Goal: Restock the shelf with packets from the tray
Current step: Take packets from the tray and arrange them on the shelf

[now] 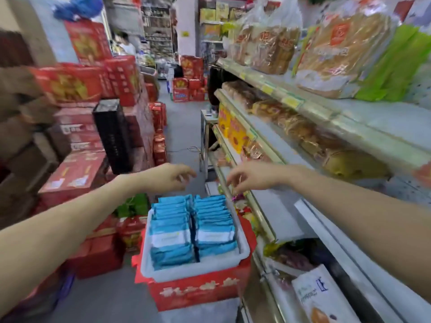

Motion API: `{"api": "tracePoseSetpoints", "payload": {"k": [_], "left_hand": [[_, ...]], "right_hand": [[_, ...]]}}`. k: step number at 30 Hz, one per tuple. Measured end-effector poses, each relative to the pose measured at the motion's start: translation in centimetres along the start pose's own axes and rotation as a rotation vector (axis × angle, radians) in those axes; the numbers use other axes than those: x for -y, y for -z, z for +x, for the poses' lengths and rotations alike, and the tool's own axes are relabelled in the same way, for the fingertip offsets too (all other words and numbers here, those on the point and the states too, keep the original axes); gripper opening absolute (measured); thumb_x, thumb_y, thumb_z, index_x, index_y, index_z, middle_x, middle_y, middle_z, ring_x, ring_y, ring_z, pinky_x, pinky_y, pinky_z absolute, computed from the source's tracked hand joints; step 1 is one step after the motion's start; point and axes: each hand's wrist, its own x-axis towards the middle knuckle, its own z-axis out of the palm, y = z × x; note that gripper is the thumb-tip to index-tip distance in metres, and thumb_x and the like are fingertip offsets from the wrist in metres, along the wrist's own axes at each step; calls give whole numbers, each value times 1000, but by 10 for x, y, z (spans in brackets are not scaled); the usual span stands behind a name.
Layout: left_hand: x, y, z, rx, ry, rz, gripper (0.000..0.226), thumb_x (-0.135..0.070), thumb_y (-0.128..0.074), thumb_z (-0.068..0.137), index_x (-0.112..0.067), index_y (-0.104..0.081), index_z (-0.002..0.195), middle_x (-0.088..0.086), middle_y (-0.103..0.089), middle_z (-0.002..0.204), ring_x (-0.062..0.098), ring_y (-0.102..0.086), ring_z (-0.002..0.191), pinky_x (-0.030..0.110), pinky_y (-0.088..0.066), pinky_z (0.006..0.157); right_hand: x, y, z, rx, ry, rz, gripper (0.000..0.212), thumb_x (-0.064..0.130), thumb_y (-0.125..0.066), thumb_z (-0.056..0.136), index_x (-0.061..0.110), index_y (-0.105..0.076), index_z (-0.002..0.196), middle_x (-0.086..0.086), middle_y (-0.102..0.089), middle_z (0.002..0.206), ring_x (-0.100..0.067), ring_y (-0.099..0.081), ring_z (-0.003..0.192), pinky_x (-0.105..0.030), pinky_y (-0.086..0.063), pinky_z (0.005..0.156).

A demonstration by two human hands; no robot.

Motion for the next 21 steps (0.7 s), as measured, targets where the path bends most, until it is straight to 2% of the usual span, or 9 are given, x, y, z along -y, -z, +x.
{"api": "tracePoseSetpoints", "payload": {"k": [2,5,8,15,18,21], "left_hand": [[24,-32,-12,48,32,21,45,-19,-65,97,-24,-58,141,-4,-67,123,13,-64,99,26,-49,90],[53,-75,-25,132,50,12,41,-24,-67,97,-30,-60,137,-7,-63,127,13,-63,109,32,-50,99],[74,-106,-31,171,67,52,42,-27,-66,98,-32,-57,139,-4,-53,136,17,-54,123,37,-44,107],[90,-142,-27,198,63,127,43,-25,-62,99,-33,-56,141,-1,-37,153,25,-43,136,43,-37,115],[89,-151,-22,197,57,177,43,-25,-61,98,-37,-58,139,0,-34,153,28,-42,134,45,-38,113],[88,-150,-17,184,47,194,41,-25,-60,98,-40,-59,136,-1,-38,148,27,-46,129,45,-42,108]], "right_hand": [[-4,-44,18,64,5,18,31,31,-75,94,26,-71,124,11,-69,106,-7,-65,92,-29,-54,80],[-7,-99,35,111,26,30,30,26,-74,95,28,-71,125,11,-61,114,-10,-60,104,-31,-51,91],[-13,-137,50,85,40,4,30,26,-72,94,34,-69,122,13,-55,119,-9,-55,110,-37,-48,100],[-23,-170,62,30,70,-99,28,24,-67,96,40,-68,119,16,-48,121,-8,-50,109,-38,-50,93],[-26,-177,62,-11,73,-132,29,24,-67,95,41,-68,119,16,-46,126,-10,-47,117,-40,-49,96],[-24,-180,62,-25,80,-165,30,20,-65,96,39,-68,120,11,-46,122,-13,-45,116,-40,-48,95]]}}
